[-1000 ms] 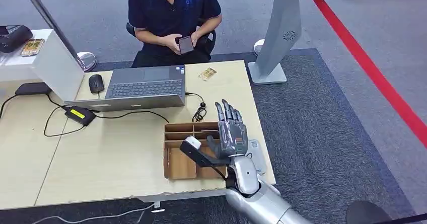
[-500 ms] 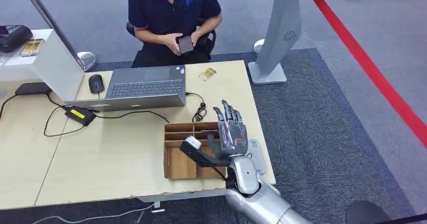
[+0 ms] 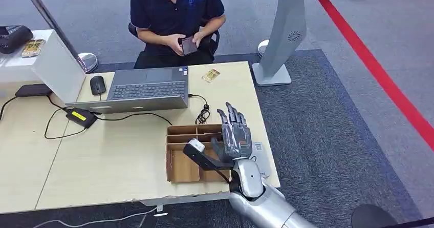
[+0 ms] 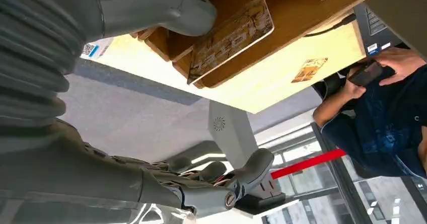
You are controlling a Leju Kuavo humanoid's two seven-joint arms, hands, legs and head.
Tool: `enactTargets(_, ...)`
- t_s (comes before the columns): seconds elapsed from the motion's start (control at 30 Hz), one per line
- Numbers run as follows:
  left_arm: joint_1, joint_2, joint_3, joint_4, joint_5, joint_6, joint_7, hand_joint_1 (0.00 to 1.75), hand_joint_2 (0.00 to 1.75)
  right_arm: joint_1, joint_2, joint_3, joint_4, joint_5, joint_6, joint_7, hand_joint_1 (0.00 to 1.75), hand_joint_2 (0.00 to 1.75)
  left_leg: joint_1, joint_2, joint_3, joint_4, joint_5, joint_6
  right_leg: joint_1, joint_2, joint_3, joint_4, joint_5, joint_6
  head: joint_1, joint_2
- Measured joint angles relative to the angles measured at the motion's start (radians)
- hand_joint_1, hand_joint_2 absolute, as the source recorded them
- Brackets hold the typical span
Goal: Pass the card to the sensor for recognition and then transmit it.
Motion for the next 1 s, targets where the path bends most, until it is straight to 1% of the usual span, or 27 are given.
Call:
enactTargets(0.07,0.000,0.001,0.000,0.000,0.000,0.000,0.000,0.00,0.00,0.000,0.000,0.000,0.003,-0.003,0.002,0.000,0.45,1.75,0.000,0.000,0.000,0.000,0.000,0.000,0.000,0.000,0.000,0.000,0.000,0.000,0.000,0.000)
enactTargets(0.1,0.000,0.001,0.000,0.000,0.001,0.000,0.000,0.00,0.00,0.001,0.000,0.000,0.003,-0.003,0.003,0.000,0.47,1.75,0.000,0.000,0.000,0.000,0.000,0.000,0.000,0.000,0.000,0.000,0.000,0.000,0.000,0.000)
enactTargets(0.13,0.000,0.001,0.000,0.000,0.001,0.000,0.000,0.00,0.00,0.001,0.000,0.000,0.003,-0.004,0.003,0.000,0.56,1.75,0.000,0.000,0.000,0.000,0.000,0.000,0.000,0.000,0.000,0.000,0.000,0.000,0.000,0.000)
enactTargets(0.2,0.000,0.002,0.000,0.000,0.002,0.000,0.000,0.00,0.00,0.001,0.001,0.000,0.005,-0.005,0.005,-0.001,0.54,1.75,0.000,0.000,0.000,0.000,0.000,0.000,0.000,0.000,0.000,0.000,0.000,0.000,0.000,0.000)
enactTargets(0.4,0.000,0.002,0.000,0.000,0.003,0.000,0.000,0.00,0.00,0.005,0.002,0.000,0.008,-0.006,0.010,-0.001,0.40,1.75,0.000,0.000,0.000,0.000,0.000,0.000,0.000,0.000,0.000,0.000,0.000,0.000,0.000,0.000)
enactTargets(0.43,0.000,0.002,0.000,0.000,0.003,0.000,0.000,0.00,0.00,0.006,0.002,0.000,0.008,-0.007,0.010,-0.002,0.45,1.75,0.000,0.000,0.000,0.000,0.000,0.000,0.000,0.000,0.000,0.000,0.000,0.000,0.000,0.000)
enactTargets(1.0,0.000,0.003,0.000,0.000,0.011,0.001,0.000,0.00,0.00,0.009,0.002,0.000,0.008,-0.015,0.010,-0.005,0.47,1.75,0.000,0.000,0.000,0.000,0.000,0.000,0.000,0.000,0.000,0.000,0.000,0.000,0.000,0.000)
